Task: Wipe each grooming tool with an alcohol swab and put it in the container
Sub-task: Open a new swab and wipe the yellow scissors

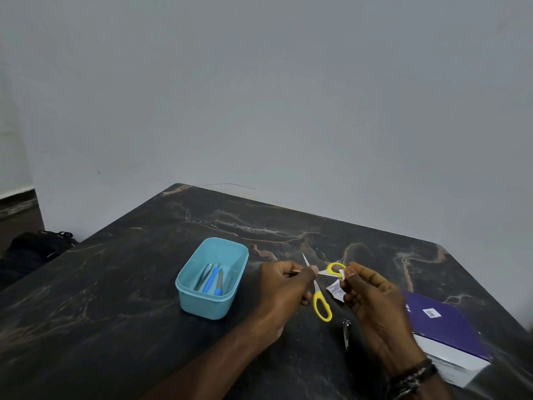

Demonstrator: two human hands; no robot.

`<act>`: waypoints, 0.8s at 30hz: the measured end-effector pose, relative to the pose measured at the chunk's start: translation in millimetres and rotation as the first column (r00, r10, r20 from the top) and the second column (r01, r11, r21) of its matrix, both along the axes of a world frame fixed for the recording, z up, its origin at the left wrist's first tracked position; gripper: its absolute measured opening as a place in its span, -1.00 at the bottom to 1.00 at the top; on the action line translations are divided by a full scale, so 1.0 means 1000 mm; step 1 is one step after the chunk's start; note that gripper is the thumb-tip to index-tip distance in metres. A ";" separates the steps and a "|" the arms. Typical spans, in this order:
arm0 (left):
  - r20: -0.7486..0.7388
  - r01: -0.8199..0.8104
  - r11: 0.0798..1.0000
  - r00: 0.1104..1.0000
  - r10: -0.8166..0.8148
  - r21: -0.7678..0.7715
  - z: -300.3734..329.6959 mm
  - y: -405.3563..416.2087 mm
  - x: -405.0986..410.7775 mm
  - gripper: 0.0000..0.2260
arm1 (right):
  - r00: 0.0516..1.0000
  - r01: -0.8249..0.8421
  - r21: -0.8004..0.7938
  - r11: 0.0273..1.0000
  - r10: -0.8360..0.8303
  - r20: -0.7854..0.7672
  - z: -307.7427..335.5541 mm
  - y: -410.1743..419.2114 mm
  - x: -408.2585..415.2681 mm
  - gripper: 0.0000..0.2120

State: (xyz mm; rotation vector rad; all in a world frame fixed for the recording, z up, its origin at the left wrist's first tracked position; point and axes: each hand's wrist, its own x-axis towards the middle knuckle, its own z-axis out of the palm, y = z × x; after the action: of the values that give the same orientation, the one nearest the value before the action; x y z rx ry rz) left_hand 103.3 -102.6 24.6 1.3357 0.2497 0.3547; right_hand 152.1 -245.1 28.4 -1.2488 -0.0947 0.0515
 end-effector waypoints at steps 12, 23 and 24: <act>0.035 -0.260 0.959 0.964 0.265 -0.110 0.003 0.013 0.004 -0.80 | 0.987 -0.150 -0.200 0.968 0.157 0.018 0.002 0.014 -0.019 -0.69; 0.054 -0.308 0.948 0.951 0.304 0.080 0.000 0.012 0.004 -0.80 | 0.973 -0.203 -0.313 0.928 0.227 0.040 0.002 0.015 -0.020 -0.76; 0.062 -0.295 0.948 0.955 0.290 0.115 -0.001 0.011 0.004 -0.79 | 0.973 -0.196 -0.324 0.925 0.224 0.049 0.003 0.015 -0.020 -0.76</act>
State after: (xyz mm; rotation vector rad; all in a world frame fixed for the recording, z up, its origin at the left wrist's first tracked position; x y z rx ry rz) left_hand 107.6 -91.3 23.3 1.4127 0.3959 0.6585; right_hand 131.6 -230.1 31.5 -1.5604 -0.3046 0.2068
